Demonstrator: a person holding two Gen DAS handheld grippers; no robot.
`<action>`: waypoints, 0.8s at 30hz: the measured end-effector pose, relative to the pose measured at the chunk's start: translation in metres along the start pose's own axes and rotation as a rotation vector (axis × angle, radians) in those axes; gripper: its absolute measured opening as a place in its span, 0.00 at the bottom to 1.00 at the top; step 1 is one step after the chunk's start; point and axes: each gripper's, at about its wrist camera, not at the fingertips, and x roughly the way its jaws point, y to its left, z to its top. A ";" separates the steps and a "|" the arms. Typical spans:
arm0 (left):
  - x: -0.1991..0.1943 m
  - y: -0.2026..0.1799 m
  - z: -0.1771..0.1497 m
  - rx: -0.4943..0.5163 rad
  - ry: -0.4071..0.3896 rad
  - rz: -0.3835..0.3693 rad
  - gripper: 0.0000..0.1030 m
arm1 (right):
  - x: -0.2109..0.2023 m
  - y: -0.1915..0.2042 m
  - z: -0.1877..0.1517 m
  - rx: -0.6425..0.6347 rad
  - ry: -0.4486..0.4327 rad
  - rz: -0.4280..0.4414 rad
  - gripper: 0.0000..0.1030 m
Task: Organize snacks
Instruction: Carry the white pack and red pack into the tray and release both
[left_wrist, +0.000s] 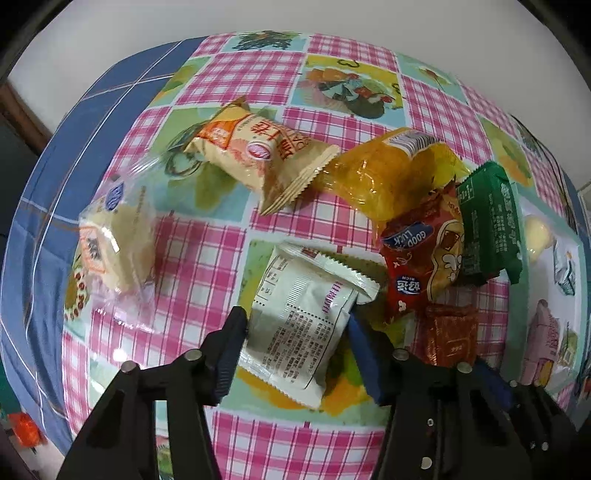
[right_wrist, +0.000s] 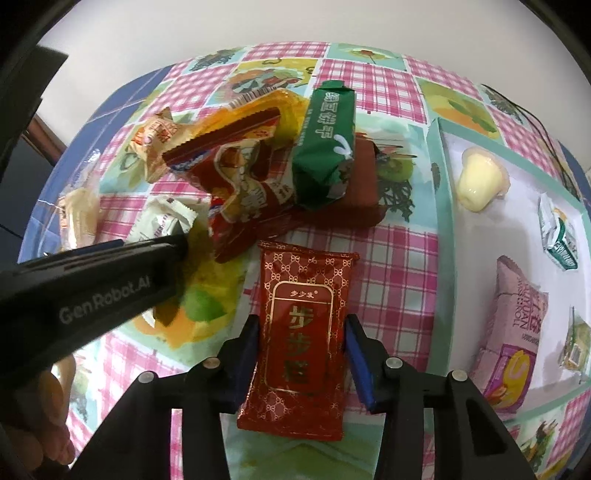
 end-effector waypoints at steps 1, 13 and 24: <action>-0.003 0.003 -0.001 -0.004 -0.003 -0.003 0.55 | -0.002 0.001 -0.001 0.004 0.002 0.016 0.46; -0.061 0.012 -0.009 -0.058 -0.113 -0.030 0.55 | -0.039 -0.007 -0.003 0.003 -0.030 0.062 0.46; -0.086 -0.007 -0.014 -0.046 -0.162 -0.045 0.55 | -0.066 -0.032 -0.004 0.033 -0.076 0.068 0.46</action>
